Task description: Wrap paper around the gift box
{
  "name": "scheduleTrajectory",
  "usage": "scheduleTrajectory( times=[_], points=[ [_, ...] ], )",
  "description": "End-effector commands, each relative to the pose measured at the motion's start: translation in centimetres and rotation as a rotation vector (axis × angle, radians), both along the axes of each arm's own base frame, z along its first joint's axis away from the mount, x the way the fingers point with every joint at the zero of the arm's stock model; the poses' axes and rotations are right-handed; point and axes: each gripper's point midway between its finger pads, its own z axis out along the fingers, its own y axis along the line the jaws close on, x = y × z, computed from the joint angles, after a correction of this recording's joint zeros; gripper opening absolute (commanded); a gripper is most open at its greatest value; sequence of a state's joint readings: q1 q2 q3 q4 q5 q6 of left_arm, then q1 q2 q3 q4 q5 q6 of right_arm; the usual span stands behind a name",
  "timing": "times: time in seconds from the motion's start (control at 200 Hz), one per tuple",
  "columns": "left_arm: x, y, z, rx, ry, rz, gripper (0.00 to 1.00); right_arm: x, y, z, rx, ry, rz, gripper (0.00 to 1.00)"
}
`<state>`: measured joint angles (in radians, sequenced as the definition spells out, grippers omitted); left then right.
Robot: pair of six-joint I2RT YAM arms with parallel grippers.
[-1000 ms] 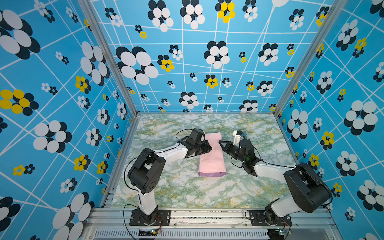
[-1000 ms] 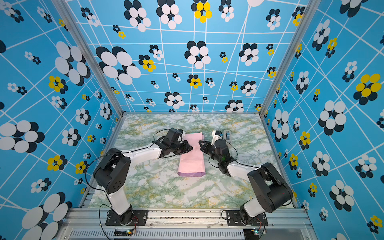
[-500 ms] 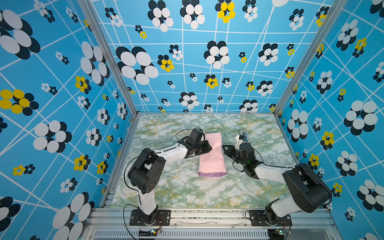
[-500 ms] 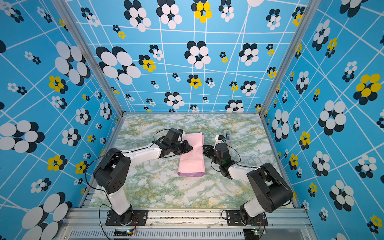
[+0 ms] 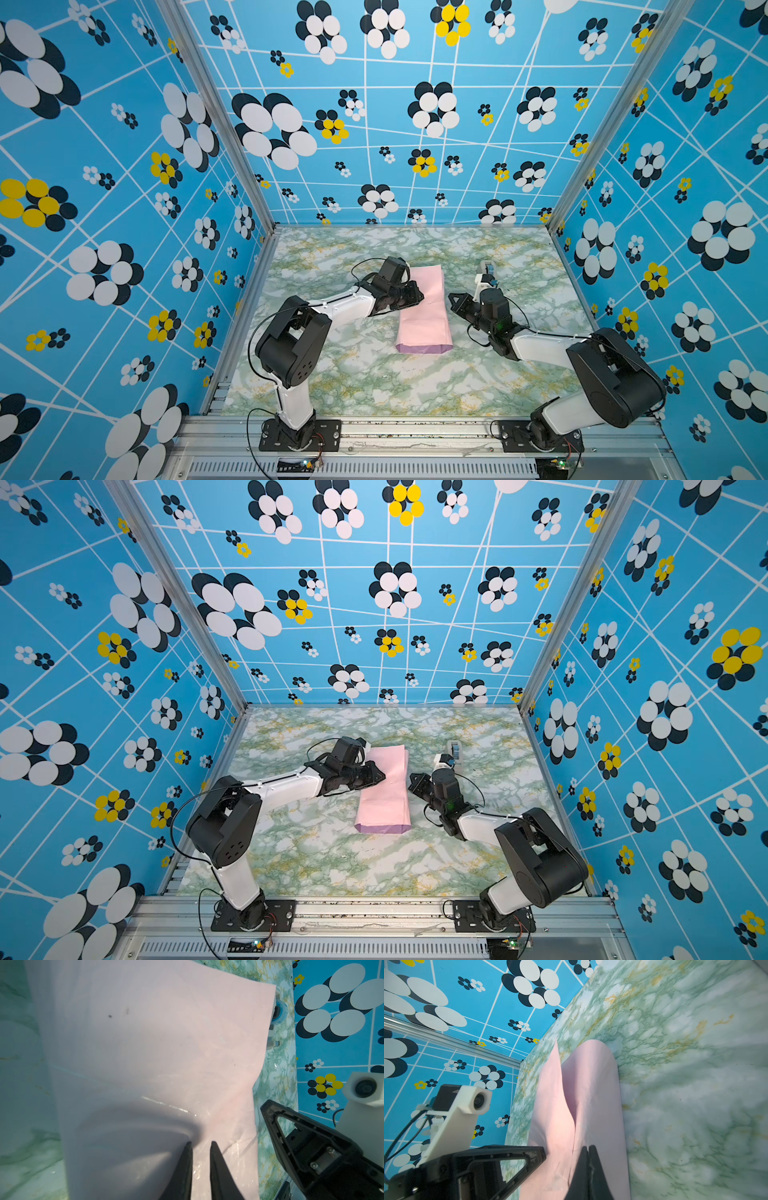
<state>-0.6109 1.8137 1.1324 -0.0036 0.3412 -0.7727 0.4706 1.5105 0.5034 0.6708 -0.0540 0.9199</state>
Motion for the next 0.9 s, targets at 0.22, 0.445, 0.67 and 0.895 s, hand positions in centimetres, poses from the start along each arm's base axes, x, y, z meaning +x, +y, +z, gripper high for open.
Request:
scheduleTrajectory(
  times=[0.22, 0.445, 0.67, 0.895],
  points=[
    [-1.8, 1.7, -4.5, 0.110, 0.104, 0.005, 0.20, -0.1, -0.3, -0.5, -0.011, 0.013, -0.001, 0.03],
    [-1.8, 1.7, -4.5, 0.109, 0.103, 0.005, 0.20, 0.1, 0.5, 0.2, 0.015, -0.007, 0.033, 0.13],
    [-1.8, 1.7, -4.6, 0.108, 0.105, 0.005, 0.20, 0.1, 0.8, 0.4, 0.030, -0.009, 0.043, 0.23],
    [-1.7, 1.6, -4.5, 0.105, 0.103, 0.004, 0.20, 0.0, 0.7, 0.5, 0.030, -0.010, 0.041, 0.29]
  ],
)
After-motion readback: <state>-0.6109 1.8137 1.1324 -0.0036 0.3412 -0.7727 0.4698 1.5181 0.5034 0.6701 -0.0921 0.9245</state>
